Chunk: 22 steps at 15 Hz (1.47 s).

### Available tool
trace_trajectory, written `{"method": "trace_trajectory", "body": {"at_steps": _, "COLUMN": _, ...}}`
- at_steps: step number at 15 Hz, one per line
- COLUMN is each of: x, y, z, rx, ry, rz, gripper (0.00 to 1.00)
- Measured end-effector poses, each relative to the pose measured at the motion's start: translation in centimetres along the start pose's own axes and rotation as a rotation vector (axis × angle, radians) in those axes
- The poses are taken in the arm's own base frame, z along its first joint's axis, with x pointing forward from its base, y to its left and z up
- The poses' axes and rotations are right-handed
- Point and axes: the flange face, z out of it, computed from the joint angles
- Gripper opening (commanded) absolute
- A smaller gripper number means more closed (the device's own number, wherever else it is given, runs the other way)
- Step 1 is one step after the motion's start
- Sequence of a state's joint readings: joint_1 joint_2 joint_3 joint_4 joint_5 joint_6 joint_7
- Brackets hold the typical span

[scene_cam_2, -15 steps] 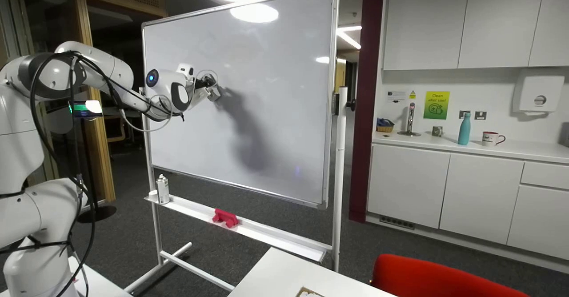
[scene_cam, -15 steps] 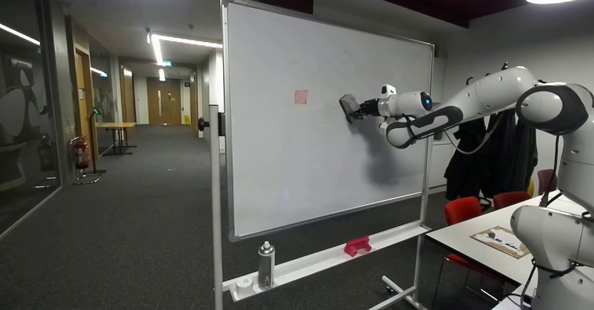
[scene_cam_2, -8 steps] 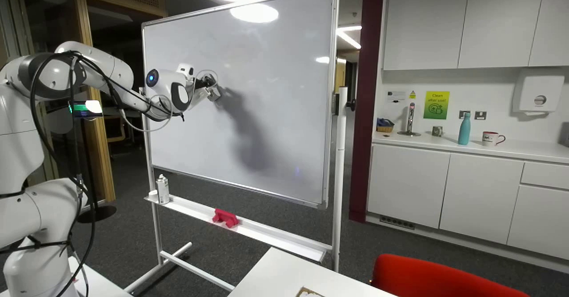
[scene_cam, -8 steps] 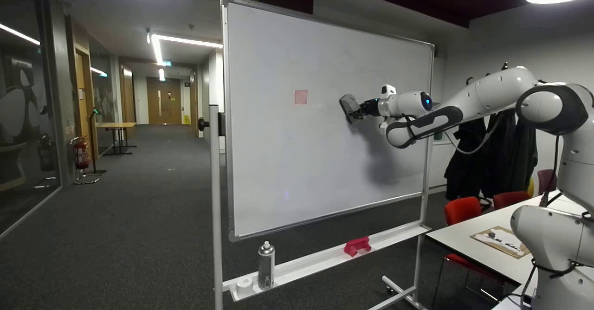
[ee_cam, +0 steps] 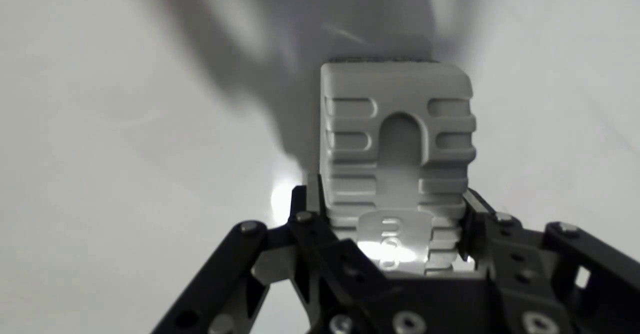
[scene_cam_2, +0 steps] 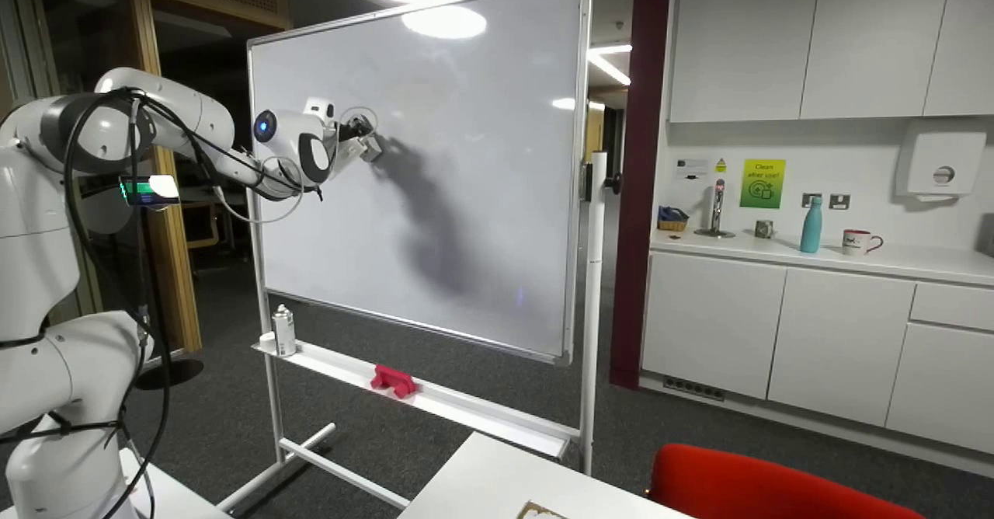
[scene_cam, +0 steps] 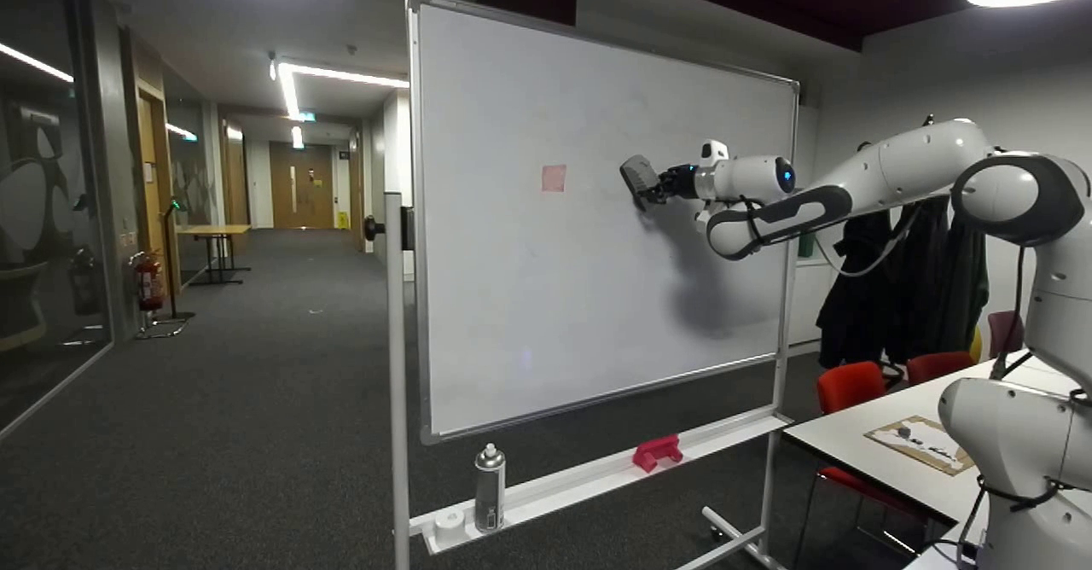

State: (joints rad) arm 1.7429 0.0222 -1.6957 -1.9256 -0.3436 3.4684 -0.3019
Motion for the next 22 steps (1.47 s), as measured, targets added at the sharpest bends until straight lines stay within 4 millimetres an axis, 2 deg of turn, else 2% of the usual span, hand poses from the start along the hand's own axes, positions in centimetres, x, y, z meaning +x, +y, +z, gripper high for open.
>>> {"method": "trace_trajectory", "body": {"at_steps": 5, "x": 3.4, "y": -1.2, "z": -0.3, "rx": 0.035, "ry": 0.079, "rz": -0.056, "gripper": 0.35}}
{"method": "trace_trajectory", "body": {"at_steps": 11, "x": 7.4, "y": -6.7, "z": -0.8, "rx": 0.127, "ry": 0.148, "rz": -0.126, "gripper": 0.35}}
{"method": "trace_trajectory", "body": {"at_steps": 12, "x": 7.8, "y": -7.2, "z": -0.9, "rx": 0.136, "ry": 0.156, "rz": -0.134, "gripper": 0.6}}
{"method": "trace_trajectory", "body": {"at_steps": 17, "x": 8.4, "y": -7.6, "z": -1.0, "rx": 0.136, "ry": 0.168, "rz": -0.154, "gripper": 0.6}}
{"method": "trace_trajectory", "body": {"at_steps": 18, "x": 8.4, "y": -7.6, "z": -1.0, "rx": 0.136, "ry": 0.168, "rz": -0.154, "gripper": 0.35}}
{"method": "trace_trajectory", "body": {"at_steps": 22, "x": 8.3, "y": -7.9, "z": -1.0, "rx": 0.143, "ry": 0.163, "rz": -0.153, "gripper": 0.35}}
